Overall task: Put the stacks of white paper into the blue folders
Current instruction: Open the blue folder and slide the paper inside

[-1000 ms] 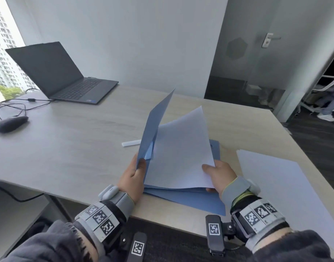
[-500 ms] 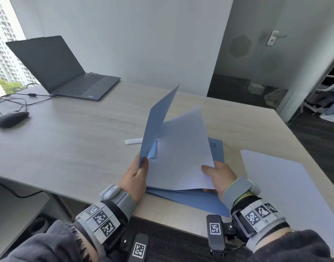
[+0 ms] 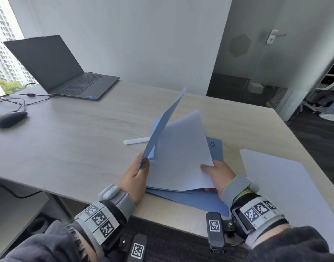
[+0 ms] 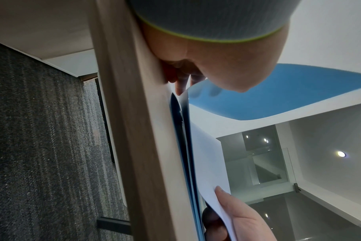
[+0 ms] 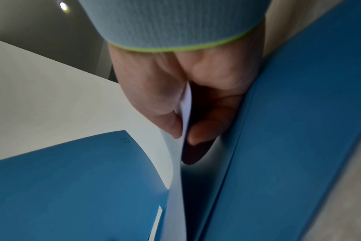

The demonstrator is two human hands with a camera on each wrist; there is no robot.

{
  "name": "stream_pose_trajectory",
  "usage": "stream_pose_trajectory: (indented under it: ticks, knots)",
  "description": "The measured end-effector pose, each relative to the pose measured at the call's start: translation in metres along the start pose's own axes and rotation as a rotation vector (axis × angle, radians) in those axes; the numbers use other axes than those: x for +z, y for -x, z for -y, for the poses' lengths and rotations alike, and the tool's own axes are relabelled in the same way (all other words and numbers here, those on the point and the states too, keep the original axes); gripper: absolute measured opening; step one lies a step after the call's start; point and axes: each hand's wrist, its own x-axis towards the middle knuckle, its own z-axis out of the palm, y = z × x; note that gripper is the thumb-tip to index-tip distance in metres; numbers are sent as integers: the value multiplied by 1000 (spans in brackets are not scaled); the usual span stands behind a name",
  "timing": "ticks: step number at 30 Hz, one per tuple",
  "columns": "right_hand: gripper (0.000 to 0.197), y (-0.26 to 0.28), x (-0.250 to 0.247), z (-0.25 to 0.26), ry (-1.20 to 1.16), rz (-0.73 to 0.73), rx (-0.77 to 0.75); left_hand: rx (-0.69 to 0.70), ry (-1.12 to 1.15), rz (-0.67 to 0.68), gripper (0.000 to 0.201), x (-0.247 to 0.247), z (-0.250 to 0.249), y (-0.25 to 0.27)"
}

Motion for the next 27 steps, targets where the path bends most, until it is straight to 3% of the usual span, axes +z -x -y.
stream_pose_trajectory:
  ticks: [4,7,13,22,27]
  knots:
    - [10,-2,1,0,28,-2,15,39,-72,71,31,-2,-2,1]
    - [16,-2,2,1,35,0,14,62,-91,126,49,-2,4,0]
    - [6,2,3,7,21,-4,51,85,-157,132,44,-2,2,1]
    - [39,8,1,22,-104,10,207,138,-291,178,63,0,11,-3]
    - [56,6,-15,22,-94,-49,197,160,-421,166,78,5,14,-6]
